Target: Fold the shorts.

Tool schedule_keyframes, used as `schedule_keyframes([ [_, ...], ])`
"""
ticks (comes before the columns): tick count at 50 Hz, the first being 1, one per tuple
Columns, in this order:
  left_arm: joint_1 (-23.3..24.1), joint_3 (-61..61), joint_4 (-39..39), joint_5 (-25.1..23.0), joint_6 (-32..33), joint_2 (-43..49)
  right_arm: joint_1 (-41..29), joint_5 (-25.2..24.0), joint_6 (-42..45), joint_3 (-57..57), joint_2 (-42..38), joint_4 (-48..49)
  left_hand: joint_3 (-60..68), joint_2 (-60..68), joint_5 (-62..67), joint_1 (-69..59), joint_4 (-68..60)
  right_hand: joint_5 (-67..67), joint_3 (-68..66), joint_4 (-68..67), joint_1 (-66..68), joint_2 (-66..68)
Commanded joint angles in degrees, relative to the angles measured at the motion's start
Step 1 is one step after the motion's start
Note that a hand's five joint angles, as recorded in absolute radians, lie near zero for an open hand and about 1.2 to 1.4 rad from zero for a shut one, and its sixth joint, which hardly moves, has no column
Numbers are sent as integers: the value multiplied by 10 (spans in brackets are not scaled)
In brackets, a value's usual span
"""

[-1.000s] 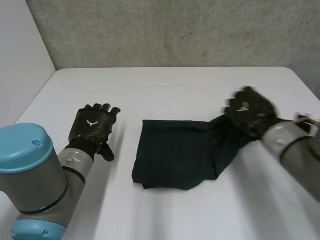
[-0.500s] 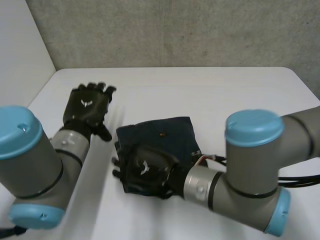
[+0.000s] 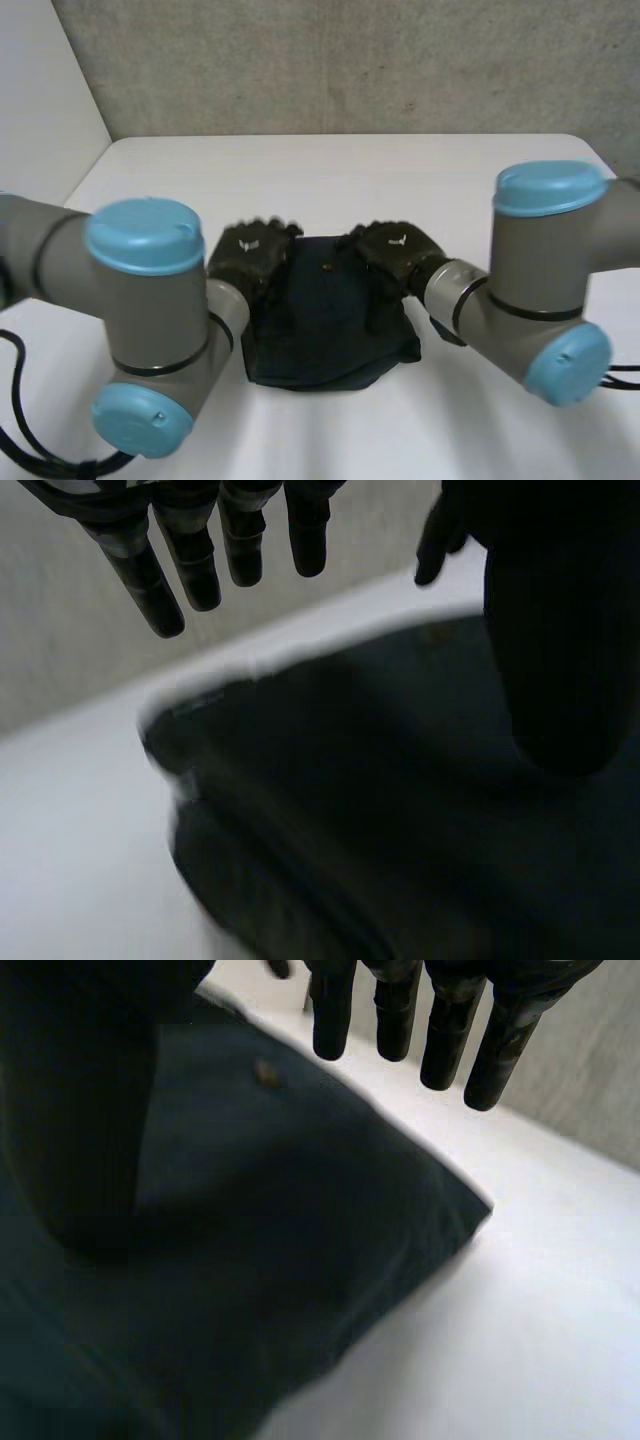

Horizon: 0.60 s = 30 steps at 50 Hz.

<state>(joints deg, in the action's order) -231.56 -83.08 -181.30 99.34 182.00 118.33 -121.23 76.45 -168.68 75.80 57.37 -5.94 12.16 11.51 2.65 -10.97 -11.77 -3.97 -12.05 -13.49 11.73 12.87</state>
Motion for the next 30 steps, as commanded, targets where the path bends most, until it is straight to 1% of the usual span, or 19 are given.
schedule_keyframes([
  [1,-3,19,39,45,20,70,-1,42,37,-26,-78,5,4,11,-1,-16,-8,40,20,35,-17,-29],
  [4,-4,27,63,56,53,89,6,58,64,-28,-84,7,2,9,-2,-14,-6,40,20,35,-17,-29],
  [7,-8,34,69,53,75,91,16,58,80,-22,-75,8,4,11,-1,-16,-8,40,20,35,-17,-29],
  [12,-5,56,69,47,82,78,16,50,81,-15,-39,15,-1,6,-6,-11,-3,40,20,35,-17,-29],
  [14,-3,66,69,47,82,56,16,52,79,-8,-9,36,-4,2,-9,-8,0,40,20,35,-17,-29],
  [15,-6,74,68,46,82,25,16,54,78,-6,3,45,-4,2,-9,-8,0,40,20,35,-17,-29],
  [17,-9,81,67,43,82,-7,17,55,76,2,27,65,-6,1,-11,-6,2,40,20,35,-17,-29],
  [19,-13,92,67,32,82,-53,19,66,64,11,72,100,-8,-1,-13,-4,4,40,20,35,-17,-29],
  [21,-20,103,67,20,83,-81,20,86,50,11,108,116,-8,-1,-13,-4,4,40,20,35,-17,-29],
  [22,-23,110,67,13,83,-96,24,115,37,8,144,125,-8,-1,-13,-4,4,40,20,35,-17,-29],
  [24,-45,134,78,-1,81,-138,34,150,33,2,174,122,2,9,-3,-14,-6,40,20,35,-17,-29],
  [25,-56,142,86,-3,80,-149,45,182,34,-6,196,108,4,11,-1,-16,-8,40,20,35,-17,-29],
  [27,-89,165,131,-3,79,-172,55,208,38,-18,208,82,6,12,1,-18,-10,40,20,35,-17,-29],
  [29,-110,179,171,-4,77,-180,63,226,41,-40,211,37,1,7,-4,-13,-5,40,20,35,-17,-29],
  [30,-126,190,208,-5,71,-184,64,227,41,-45,211,22,-4,2,-9,-8,0,40,20,35,-17,-29],
])
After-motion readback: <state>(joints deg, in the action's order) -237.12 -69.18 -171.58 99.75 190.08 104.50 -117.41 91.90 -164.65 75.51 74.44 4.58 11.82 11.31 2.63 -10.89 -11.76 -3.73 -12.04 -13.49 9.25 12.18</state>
